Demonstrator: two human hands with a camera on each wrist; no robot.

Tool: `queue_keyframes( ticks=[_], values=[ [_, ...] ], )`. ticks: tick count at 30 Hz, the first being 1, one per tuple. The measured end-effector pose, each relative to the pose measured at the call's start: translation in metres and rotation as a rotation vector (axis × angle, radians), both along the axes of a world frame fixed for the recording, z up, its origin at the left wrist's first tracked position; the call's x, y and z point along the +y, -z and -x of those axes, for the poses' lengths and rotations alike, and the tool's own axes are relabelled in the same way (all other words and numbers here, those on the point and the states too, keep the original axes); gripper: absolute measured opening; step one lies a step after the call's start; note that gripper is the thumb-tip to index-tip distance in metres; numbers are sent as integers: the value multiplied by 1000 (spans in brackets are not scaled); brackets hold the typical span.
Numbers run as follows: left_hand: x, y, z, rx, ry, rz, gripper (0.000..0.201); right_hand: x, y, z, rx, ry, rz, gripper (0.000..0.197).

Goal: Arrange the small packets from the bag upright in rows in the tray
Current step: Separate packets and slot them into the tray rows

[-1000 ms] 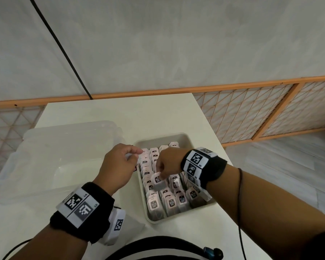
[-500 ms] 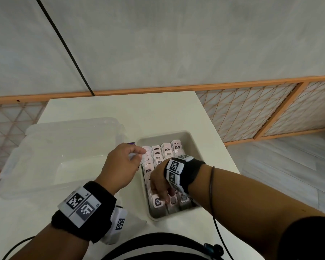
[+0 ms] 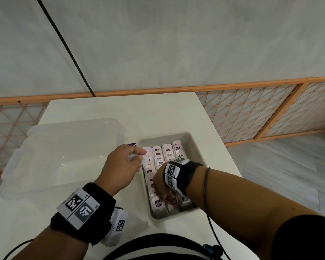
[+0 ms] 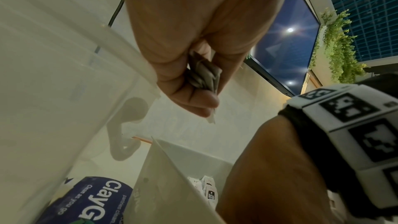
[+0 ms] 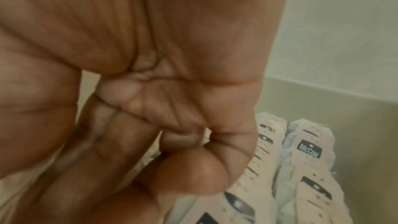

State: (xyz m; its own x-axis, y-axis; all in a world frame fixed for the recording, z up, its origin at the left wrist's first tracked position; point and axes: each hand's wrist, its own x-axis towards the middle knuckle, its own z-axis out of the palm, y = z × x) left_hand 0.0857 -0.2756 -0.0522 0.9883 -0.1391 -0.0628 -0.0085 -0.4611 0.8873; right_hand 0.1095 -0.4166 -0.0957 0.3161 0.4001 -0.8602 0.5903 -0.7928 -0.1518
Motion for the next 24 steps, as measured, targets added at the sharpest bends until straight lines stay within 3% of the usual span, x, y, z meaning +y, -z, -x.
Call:
queue_keyframes(
  ticks=[8, 13, 16, 19, 21, 24],
  values=[
    [-3, -3, 2, 46, 1, 35, 16, 7, 6, -1, -64, 117, 63, 37],
    [-2, -4, 0, 226, 31, 200, 34, -2, -20, -6, -110, 238, -35, 21],
    [-2, -5, -1, 305, 74, 370, 42, -24, -42, -12, -218, 520, -318, 9],
    [-5, -4, -1, 303, 103, 420, 52, -40, -53, -11, 74, 1065, -776, 16],
    [-7, -5, -1, 303, 102, 413, 57, -46, -59, -8, 240, 1320, -1013, 24],
    [-11, -8, 0, 325, 104, 457, 57, -53, -70, -4, 222, 1350, -1157, 19]
  ],
)
